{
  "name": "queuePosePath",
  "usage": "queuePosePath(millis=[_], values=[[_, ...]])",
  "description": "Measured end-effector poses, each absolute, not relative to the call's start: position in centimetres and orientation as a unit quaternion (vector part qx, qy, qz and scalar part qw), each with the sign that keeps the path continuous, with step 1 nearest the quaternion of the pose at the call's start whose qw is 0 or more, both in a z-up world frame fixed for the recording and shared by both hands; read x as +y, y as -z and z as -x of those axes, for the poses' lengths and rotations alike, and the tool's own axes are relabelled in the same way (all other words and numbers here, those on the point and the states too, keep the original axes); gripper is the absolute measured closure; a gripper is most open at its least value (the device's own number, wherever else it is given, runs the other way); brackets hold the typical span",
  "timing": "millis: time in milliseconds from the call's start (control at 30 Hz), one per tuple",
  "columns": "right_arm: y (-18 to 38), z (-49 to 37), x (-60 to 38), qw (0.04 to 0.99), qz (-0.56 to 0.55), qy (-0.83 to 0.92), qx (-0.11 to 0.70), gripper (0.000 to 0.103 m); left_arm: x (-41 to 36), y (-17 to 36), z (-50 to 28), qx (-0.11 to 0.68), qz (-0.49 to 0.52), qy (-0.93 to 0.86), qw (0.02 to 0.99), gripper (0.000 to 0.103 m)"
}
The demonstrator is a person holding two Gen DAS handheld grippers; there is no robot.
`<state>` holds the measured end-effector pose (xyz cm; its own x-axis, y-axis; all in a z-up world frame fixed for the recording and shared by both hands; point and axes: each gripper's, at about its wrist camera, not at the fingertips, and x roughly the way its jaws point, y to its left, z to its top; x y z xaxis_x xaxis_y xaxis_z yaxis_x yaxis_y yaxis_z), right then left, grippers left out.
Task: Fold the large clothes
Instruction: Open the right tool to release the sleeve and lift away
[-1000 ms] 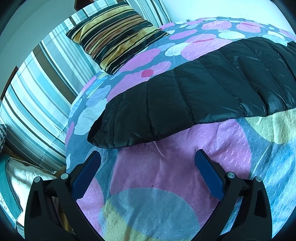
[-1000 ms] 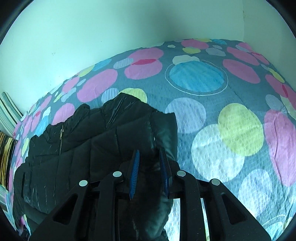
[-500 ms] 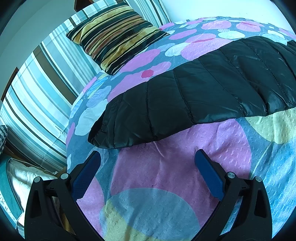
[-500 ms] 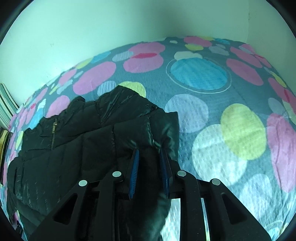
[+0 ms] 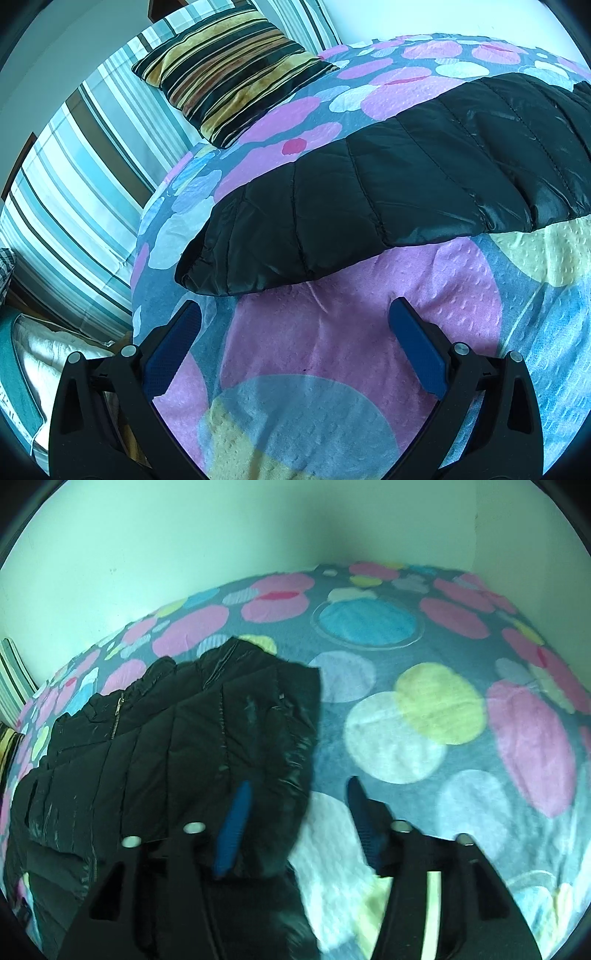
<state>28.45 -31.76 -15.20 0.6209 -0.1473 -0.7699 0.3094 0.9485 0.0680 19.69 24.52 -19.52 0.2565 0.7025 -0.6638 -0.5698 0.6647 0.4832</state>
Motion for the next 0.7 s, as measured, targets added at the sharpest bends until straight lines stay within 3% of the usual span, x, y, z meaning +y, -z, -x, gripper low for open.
queuePosePath(millis=[133, 433, 700], values=[[15.6, -24.2, -33.6, 0.886, -0.056, 0.186, 0.42, 0.029, 24.5, 19.5, -19.7, 0.458, -0.071, -0.403, 0.79, 0.002], [19.7, -18.2, -34.9, 0.854, -0.026, 0.23, 0.466, 0.023, 24.9, 19.6, -19.7, 0.458, -0.06, -0.398, 0.793, 0.002], [20.8, -17.4, -35.4, 0.857, -0.043, 0.239, 0.454, 0.015, 25.7, 19.4, -19.2, 0.458, -0.032, -0.387, 0.8, 0.002]])
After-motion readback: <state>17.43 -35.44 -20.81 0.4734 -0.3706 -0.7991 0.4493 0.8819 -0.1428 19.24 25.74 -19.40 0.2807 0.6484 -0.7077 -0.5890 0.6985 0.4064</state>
